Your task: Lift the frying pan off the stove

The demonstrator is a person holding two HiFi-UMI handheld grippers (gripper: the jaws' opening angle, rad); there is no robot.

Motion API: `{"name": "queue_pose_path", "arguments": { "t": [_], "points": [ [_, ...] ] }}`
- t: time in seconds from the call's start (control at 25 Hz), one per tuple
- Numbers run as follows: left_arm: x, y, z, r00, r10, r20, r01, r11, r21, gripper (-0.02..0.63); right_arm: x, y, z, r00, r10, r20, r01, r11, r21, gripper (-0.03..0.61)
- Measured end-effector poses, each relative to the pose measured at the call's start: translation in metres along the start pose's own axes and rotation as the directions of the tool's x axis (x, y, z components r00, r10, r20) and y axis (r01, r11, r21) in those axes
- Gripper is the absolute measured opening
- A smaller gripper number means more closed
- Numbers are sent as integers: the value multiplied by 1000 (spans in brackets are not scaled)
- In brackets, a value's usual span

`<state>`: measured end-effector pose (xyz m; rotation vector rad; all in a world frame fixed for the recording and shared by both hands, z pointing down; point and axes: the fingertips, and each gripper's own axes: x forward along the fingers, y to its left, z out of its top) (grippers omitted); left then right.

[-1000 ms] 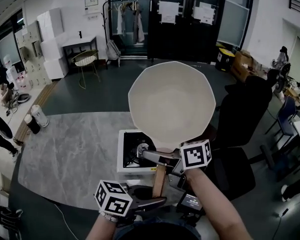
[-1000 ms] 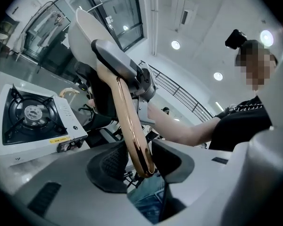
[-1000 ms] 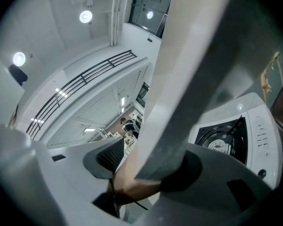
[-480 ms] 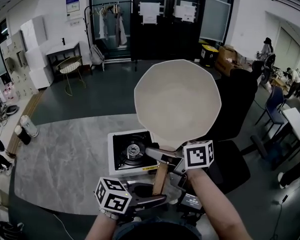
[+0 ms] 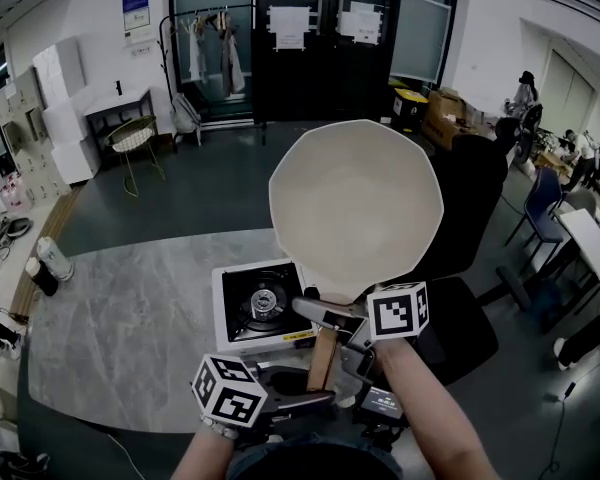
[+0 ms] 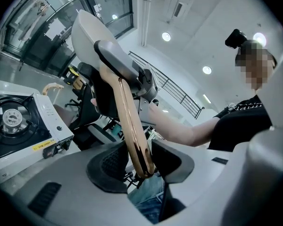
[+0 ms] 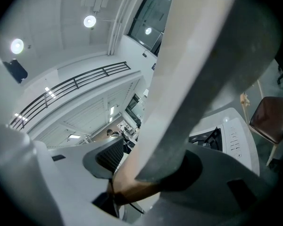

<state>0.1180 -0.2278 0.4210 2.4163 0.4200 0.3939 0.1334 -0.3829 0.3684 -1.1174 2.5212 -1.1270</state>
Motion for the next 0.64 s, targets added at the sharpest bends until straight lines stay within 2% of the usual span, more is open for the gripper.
{"name": "queue_pose_path", "arguments": {
  "t": [0.64],
  "points": [
    [4,-5,4,1000,-16,-25,17,1000,22,167,-16,-1,8,998,-18,67,17,1000,16,252]
  ]
}}
